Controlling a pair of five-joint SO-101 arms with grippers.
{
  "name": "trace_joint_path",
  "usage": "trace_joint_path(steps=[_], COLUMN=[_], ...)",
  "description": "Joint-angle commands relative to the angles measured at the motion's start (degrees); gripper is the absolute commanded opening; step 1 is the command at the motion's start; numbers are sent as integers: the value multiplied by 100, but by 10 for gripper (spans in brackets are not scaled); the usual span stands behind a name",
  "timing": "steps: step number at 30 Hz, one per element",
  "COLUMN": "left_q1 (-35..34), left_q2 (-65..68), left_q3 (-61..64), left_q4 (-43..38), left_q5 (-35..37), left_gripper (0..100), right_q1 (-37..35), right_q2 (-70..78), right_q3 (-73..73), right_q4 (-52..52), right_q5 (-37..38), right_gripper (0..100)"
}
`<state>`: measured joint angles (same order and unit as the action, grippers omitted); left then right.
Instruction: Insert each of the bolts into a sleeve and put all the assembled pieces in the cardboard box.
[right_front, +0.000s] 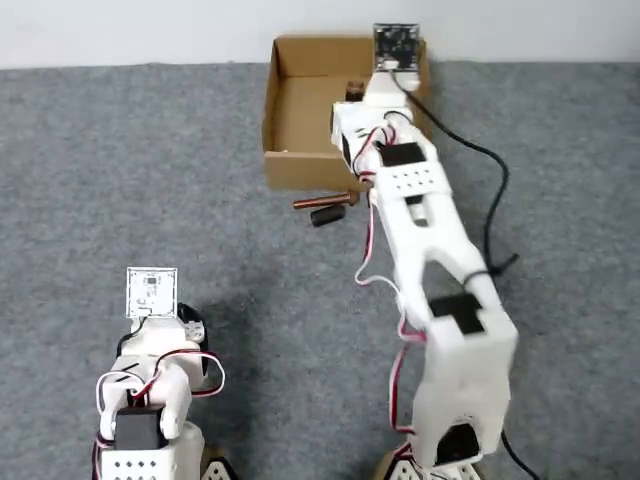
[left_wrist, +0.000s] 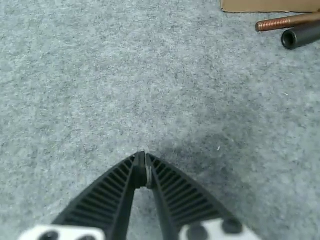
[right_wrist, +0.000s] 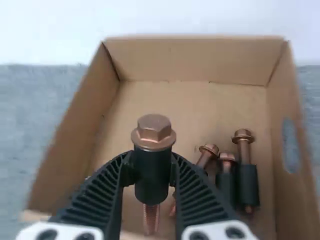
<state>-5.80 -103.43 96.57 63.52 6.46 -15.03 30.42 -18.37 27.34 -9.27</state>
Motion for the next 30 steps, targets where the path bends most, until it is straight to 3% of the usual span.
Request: trace_joint_path(steps=[1,9,16,20,26,30], left_q1=[-44,-44,-44,-53,-62,-70], left_q2=[-9,-9,-9,-9,-9,-9], left_q3=[-13,-13,-13,-13,-13,-13], left_q4=[26,26,9,9,9,9], left_q5=[-9,-9,-9,-9,-9,-9], left_gripper=[6,6,6,6,6,6], right_q1=[-154,-400,-426,-444,-453,-453], right_q2=[840,2510,3187,3248,3266,3275], right_q3=[-1240,-2488,-3604,-4360,-5776,-6699], right_q4=[-127,382,1253,1877,3468,4541], right_q5=[316,941,949,949,941,932], right_gripper=[8,12,184,153,12,13])
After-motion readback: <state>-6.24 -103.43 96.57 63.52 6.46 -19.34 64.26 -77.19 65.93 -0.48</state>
